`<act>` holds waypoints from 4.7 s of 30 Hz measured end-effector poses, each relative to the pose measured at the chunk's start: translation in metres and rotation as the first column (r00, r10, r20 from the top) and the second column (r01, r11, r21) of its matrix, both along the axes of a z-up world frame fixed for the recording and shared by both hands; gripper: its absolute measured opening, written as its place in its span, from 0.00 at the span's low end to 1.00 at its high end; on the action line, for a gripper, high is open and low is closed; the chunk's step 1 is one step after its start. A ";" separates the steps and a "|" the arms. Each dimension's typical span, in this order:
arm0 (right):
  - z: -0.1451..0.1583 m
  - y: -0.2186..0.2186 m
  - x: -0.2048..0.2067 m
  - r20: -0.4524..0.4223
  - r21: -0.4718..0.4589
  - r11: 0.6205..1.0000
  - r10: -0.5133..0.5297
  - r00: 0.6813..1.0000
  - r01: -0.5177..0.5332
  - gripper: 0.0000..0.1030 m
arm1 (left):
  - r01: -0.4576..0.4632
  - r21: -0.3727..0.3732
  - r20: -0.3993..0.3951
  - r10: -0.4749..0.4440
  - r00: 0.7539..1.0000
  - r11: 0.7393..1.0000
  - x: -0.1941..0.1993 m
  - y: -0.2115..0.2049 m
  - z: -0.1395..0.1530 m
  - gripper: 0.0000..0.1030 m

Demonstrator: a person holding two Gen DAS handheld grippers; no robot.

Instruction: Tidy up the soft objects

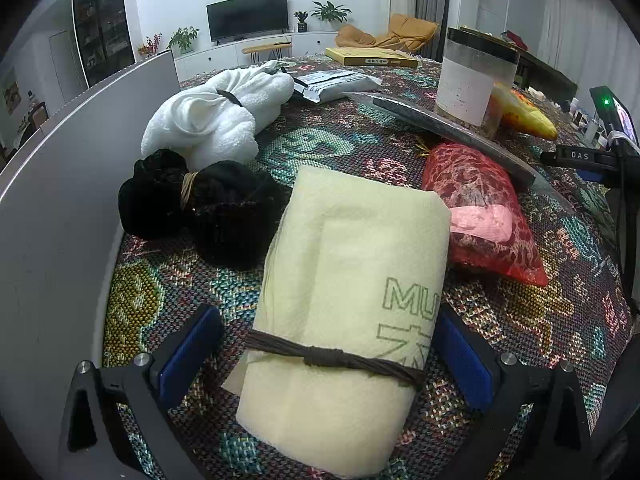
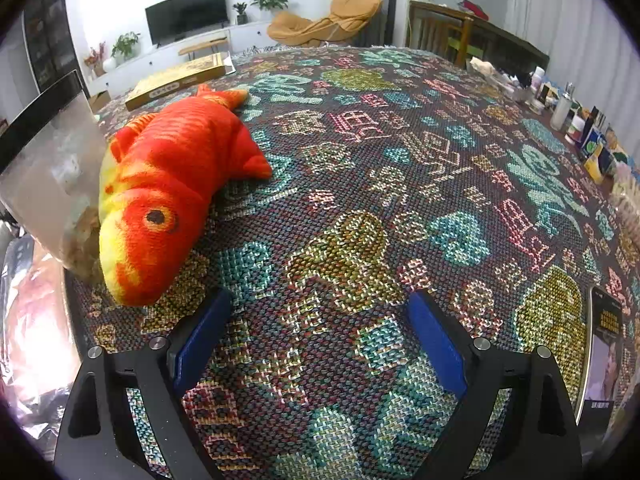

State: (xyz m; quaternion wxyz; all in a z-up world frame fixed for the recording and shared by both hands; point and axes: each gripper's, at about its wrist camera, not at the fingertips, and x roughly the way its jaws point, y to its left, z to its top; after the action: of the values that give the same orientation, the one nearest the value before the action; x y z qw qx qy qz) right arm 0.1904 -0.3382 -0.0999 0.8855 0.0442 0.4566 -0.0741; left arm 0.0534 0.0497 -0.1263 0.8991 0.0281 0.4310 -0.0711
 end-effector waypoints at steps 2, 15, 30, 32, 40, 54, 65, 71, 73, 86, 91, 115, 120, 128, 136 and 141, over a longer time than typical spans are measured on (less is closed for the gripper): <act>0.000 0.000 0.000 0.000 0.000 1.000 0.000 1.000 0.000 0.89 | 0.000 0.000 0.000 0.000 1.000 1.000 0.000 0.000 0.000 1.00; 0.000 0.000 0.000 0.000 0.000 1.000 0.000 1.000 0.000 0.89 | 0.000 -0.002 0.001 0.000 1.000 1.000 -0.001 0.000 0.000 1.00; 0.000 0.000 0.000 -0.001 0.000 1.000 0.000 1.000 0.000 0.89 | 0.079 -0.006 -0.131 -0.079 0.988 0.997 0.006 -0.002 0.009 1.00; 0.000 -0.001 0.000 -0.002 0.000 1.000 0.000 1.000 0.000 0.89 | 0.094 -0.019 -0.119 -0.095 0.988 0.995 0.003 -0.003 0.017 1.00; 0.000 0.001 0.001 -0.002 0.001 1.000 0.000 1.000 0.000 0.90 | 0.155 -0.030 -0.171 -0.157 0.973 0.988 0.010 -0.017 0.019 1.00; 0.007 -0.007 -0.022 -0.090 0.027 0.987 0.163 0.983 -0.161 0.89 | 0.169 -0.031 -0.207 -0.172 0.963 0.985 -0.003 0.001 0.014 1.00; 0.021 0.000 -0.028 -0.082 0.050 0.980 0.194 0.978 -0.190 0.89 | 0.194 -0.030 -0.166 -0.196 0.966 0.981 -0.010 0.006 0.031 1.00; 0.026 0.006 -0.033 -0.089 0.052 0.973 0.227 0.970 -0.223 0.89 | 0.186 -0.043 -0.148 -0.190 0.971 0.982 -0.013 0.013 0.040 1.00; 0.028 0.005 -0.035 -0.084 0.064 0.972 0.230 0.970 -0.225 0.89 | 0.181 -0.054 -0.144 -0.187 0.972 0.982 -0.013 0.017 0.043 1.00; 0.081 -0.004 0.016 0.037 0.206 0.953 0.221 0.975 -0.224 0.89 | 0.220 0.023 -0.182 -0.212 0.960 0.975 0.009 -0.010 0.032 1.00; 0.065 0.026 0.070 -0.013 0.208 0.941 0.277 0.961 -0.269 0.88 | 0.197 0.037 -0.224 -0.184 0.957 0.980 0.008 -0.016 0.013 1.00; 0.167 0.025 -0.024 0.323 0.333 0.890 0.203 0.925 -0.311 0.20 | 0.058 -0.405 -0.035 -0.079 0.996 0.913 -0.014 0.068 0.131 0.44; 0.214 0.122 -0.069 0.407 0.370 0.776 0.359 0.840 -0.511 0.20 | -0.049 -0.382 0.020 0.061 0.998 0.923 -0.040 0.145 0.166 0.45; 0.220 0.332 -0.114 0.419 0.504 0.458 0.611 0.671 -0.732 0.21 | -0.334 -0.200 0.019 0.344 0.939 0.921 -0.078 0.273 0.163 0.47; 0.131 0.442 -0.135 0.192 0.571 0.413 0.773 0.605 -0.709 0.70 | -0.543 -0.079 -0.047 0.541 0.840 0.836 -0.091 0.320 0.111 0.93; 0.121 0.390 -0.125 0.201 0.423 0.575 0.694 0.692 -0.700 0.72 | -0.544 -0.094 -0.002 0.547 0.837 0.833 -0.090 0.303 0.112 0.93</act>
State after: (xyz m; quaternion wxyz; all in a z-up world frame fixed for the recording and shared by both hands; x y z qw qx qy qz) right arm 0.0656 0.0514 0.0216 0.8073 0.0742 0.4347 0.3922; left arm -0.0370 0.3527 -0.0139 0.8877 -0.1360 0.4061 0.1688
